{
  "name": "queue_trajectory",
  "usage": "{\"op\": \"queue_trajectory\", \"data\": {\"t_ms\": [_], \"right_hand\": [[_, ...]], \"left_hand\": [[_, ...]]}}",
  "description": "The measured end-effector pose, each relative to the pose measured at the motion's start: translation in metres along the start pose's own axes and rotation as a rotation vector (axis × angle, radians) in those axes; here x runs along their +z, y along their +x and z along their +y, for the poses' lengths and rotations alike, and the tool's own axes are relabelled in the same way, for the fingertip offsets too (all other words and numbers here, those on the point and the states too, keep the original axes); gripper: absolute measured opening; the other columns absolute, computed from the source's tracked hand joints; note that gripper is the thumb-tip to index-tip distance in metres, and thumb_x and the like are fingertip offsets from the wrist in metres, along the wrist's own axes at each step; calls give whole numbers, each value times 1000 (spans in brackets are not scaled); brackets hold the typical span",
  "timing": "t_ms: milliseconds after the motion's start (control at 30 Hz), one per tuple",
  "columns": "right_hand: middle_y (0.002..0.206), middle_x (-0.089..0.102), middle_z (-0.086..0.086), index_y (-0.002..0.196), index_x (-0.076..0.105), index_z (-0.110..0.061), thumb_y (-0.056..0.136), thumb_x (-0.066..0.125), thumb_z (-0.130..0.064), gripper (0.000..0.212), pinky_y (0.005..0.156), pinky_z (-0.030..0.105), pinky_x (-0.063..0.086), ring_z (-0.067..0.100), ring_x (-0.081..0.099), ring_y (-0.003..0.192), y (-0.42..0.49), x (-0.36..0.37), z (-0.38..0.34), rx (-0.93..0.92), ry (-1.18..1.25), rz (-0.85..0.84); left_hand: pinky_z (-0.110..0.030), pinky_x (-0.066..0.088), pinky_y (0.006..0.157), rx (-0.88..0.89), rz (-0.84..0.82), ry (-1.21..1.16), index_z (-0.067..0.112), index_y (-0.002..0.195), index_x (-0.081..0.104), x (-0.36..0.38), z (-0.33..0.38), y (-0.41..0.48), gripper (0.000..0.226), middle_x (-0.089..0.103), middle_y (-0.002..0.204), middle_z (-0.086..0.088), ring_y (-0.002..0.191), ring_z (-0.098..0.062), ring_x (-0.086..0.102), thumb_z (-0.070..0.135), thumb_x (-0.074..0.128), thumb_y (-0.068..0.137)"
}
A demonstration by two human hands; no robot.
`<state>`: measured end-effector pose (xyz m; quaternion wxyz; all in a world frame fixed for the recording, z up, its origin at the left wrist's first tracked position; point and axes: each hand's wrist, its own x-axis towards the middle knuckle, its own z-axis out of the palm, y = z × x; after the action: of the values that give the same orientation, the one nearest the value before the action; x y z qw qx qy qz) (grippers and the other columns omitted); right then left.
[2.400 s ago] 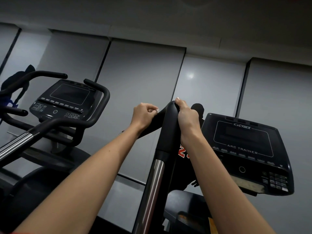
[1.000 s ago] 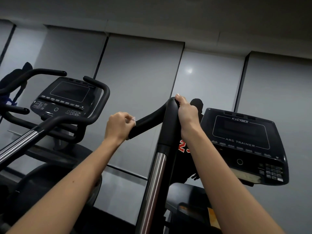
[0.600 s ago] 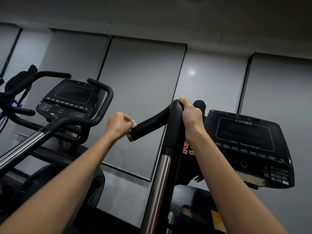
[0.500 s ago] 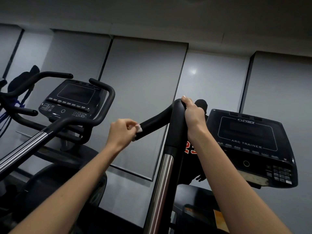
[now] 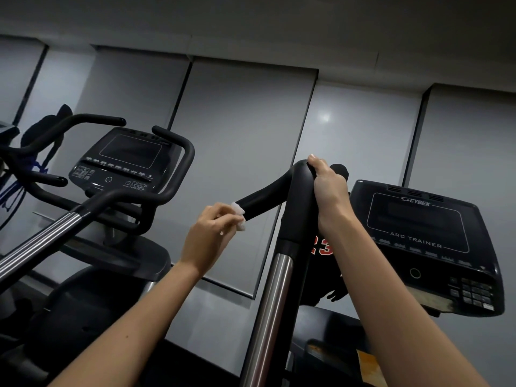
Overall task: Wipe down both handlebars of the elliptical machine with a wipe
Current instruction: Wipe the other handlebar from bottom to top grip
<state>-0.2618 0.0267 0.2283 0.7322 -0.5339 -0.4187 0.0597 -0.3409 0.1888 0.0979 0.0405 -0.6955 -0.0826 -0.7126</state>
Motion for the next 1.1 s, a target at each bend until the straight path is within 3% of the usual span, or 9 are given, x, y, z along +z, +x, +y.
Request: {"op": "queue_trajectory", "data": {"t_ms": [133,233,400,533,600,767,867,1000,1100], "right_hand": [[85,54,11,105,58,6,89,55,-40,49,80,40,47,24,52,80,0,-1,0,0,5,-5],[86,54,11,104,58,6,89,55,-40,48,79,39,46,24,53,80,0,-1,0,0,8,-5],[83,53,10,104,58,8,88,55,-40,50,73,36,42,23,51,77,0,-1,1,0,25,-14],[83,49,8,108,55,11,88,56,-39,54,72,35,39,22,47,76,2,0,2,-10,49,-18],[84,48,5,114,51,12,88,57,-38,57,72,34,37,22,45,77,3,0,3,-15,66,-17],[86,46,3,117,47,14,88,55,-38,60,71,33,36,21,44,76,5,-1,5,-28,72,-28],[85,45,4,117,46,15,89,55,-37,60,71,33,35,21,43,76,5,-2,5,-25,76,-37],[86,45,3,118,45,15,88,56,-38,62,71,34,35,22,42,76,6,0,5,-24,88,-30],[85,46,4,116,48,14,88,56,-39,61,71,34,36,22,44,76,6,0,5,-21,89,-23]], "left_hand": [[-27,52,71,-197,99,-79,10,90,74,7,1,15,17,67,89,-3,78,-19,64,3,75,75],[-9,44,68,-404,83,-171,6,87,74,6,8,38,11,67,86,-6,73,-14,60,1,70,78],[-27,48,75,-891,-337,-441,14,72,71,-2,-15,81,13,69,79,-5,72,-15,57,6,66,81],[-17,40,49,-1057,-517,-456,8,64,58,-1,-25,91,21,47,49,0,48,-12,40,4,60,85],[-17,37,46,-1123,-597,-436,8,65,54,2,-30,92,22,45,56,-3,48,-12,40,9,60,86],[-17,46,41,-1200,-825,-482,0,92,62,7,-36,94,14,67,91,-13,44,-11,60,10,52,91],[-19,46,44,-1154,-902,-401,-2,83,64,9,-34,101,18,67,64,-6,42,-12,56,6,49,91],[-23,33,49,-1050,-800,-359,8,88,59,15,-21,114,9,43,68,-6,55,-17,37,15,64,85],[-25,39,67,-925,-670,-438,4,95,69,22,-9,120,11,57,85,-6,76,-19,49,10,64,87]]}}
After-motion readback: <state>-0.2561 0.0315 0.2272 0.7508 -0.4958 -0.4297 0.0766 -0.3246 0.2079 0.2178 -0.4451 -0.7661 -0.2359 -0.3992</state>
